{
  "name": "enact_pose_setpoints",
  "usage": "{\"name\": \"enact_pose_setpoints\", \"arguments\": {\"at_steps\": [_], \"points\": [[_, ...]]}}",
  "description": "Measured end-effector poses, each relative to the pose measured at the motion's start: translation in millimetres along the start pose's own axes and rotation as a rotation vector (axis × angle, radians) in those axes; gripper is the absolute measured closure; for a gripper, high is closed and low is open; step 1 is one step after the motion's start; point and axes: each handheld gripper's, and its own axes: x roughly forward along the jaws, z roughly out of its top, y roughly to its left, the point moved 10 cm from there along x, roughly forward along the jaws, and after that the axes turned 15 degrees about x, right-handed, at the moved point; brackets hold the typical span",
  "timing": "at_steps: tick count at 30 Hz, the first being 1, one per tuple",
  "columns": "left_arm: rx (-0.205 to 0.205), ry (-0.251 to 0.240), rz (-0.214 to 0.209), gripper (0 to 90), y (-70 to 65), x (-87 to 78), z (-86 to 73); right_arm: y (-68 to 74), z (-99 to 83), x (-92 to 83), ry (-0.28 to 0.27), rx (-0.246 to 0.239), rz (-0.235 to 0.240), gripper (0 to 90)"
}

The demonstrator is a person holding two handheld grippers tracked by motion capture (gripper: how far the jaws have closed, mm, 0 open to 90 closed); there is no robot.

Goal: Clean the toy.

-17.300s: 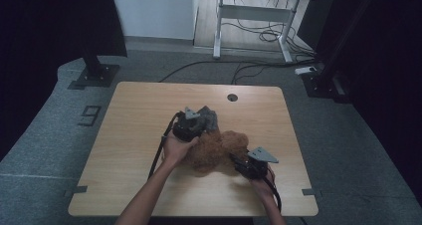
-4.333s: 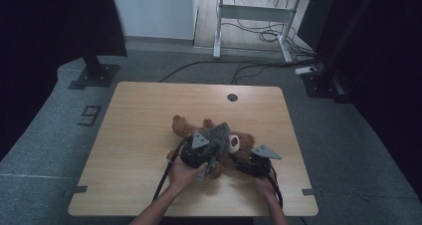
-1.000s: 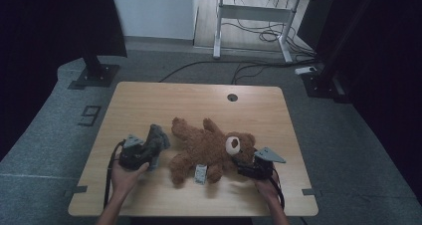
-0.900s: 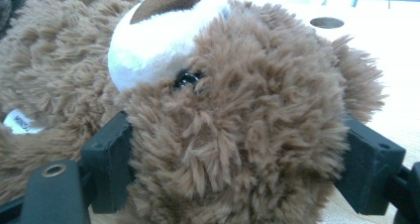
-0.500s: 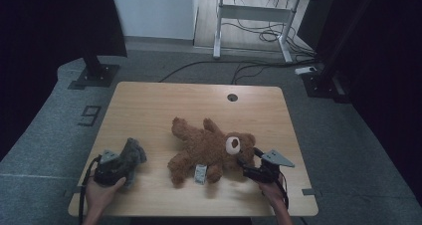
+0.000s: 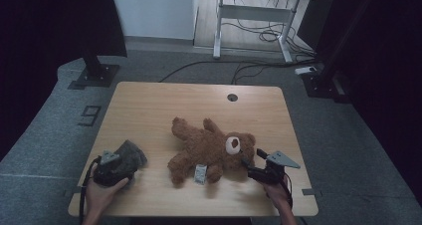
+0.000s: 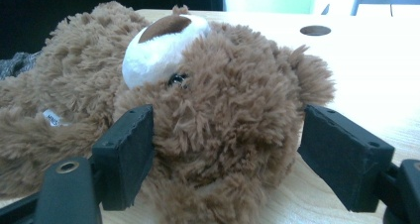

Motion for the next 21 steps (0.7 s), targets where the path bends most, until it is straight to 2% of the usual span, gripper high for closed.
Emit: {"name": "enact_pose_setpoints", "arguments": {"at_steps": [3, 7, 14, 21], "points": [[-0.011, -0.043, 0.004, 25.5, 2.0, -10.7, 10.4, -0.4, -2.3, -2.0, 0.014, -0.006, 0.002, 20.5], [-0.003, -0.073, -0.021, 24.7, -5.2, -18.8, 20.3, -3.3, -7.3, -4.8, 0.031, -0.015, -0.008, 20.5], [0.017, -0.108, -0.068, 25.1, -29.0, -16.0, 30.6, -1.8, -16.6, -13.1, 0.054, -0.044, -0.016, 20.1], [0.053, -0.115, -0.119, 25.5, -58.7, -9.1, 36.3, -7.6, -28.1, -23.8, 0.08, -0.038, -0.028, 19.6]]}}
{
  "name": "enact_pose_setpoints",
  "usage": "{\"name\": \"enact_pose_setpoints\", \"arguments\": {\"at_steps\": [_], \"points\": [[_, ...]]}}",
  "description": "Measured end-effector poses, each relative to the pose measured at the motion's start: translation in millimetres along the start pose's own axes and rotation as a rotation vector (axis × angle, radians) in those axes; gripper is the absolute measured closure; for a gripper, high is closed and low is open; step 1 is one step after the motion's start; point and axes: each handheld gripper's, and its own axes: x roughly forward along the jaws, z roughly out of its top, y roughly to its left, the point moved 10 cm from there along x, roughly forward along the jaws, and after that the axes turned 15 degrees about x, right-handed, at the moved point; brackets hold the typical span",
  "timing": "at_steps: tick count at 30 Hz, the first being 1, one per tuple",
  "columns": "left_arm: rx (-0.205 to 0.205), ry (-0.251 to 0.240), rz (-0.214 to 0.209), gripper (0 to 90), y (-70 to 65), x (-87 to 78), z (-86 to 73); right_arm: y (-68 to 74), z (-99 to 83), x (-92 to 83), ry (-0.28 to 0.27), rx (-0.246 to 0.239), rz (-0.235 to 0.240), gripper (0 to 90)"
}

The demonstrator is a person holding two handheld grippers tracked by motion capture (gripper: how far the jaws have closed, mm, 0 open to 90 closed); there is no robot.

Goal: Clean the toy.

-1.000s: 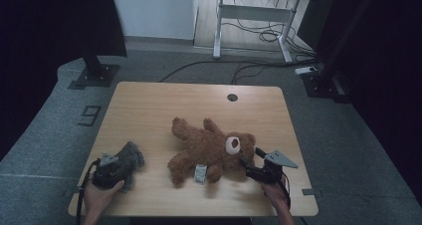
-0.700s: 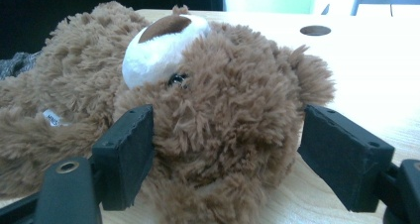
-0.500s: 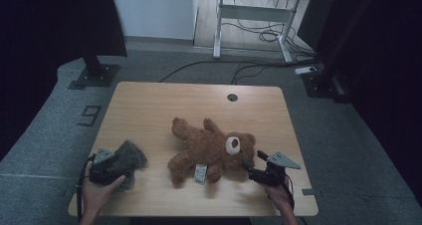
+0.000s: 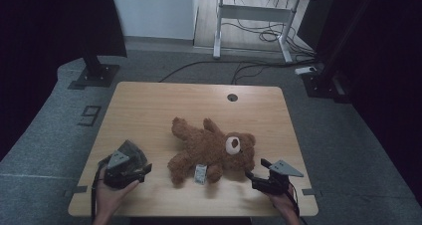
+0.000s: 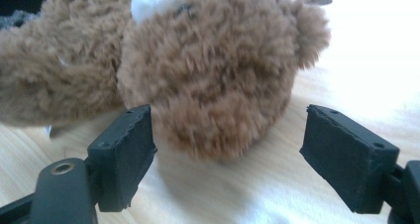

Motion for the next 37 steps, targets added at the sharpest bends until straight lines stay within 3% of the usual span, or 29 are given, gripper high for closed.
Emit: {"name": "enact_pose_setpoints", "arguments": {"at_steps": [7, 13, 19, 37], "points": [[0.043, 0.019, -0.047, 25.9, -27.7, 9.1, -5.7, -7.3, -15.2, -10.4, 0.039, 0.001, -0.026, 19.0], [0.055, 0.041, -0.068, 26.2, -39.9, 16.0, -15.2, -12.8, -24.4, -12.7, 0.065, 0.013, -0.045, 19.1], [0.059, 0.05, -0.079, 26.4, -43.3, 22.2, -16.7, -14.1, -31.7, -7.6, 0.107, 0.007, -0.057, 18.9], [0.055, 0.047, -0.081, 27.0, -45.5, 24.1, -17.3, -13.9, -27.8, -10.0, 0.091, 0.005, -0.048, 18.8]]}}
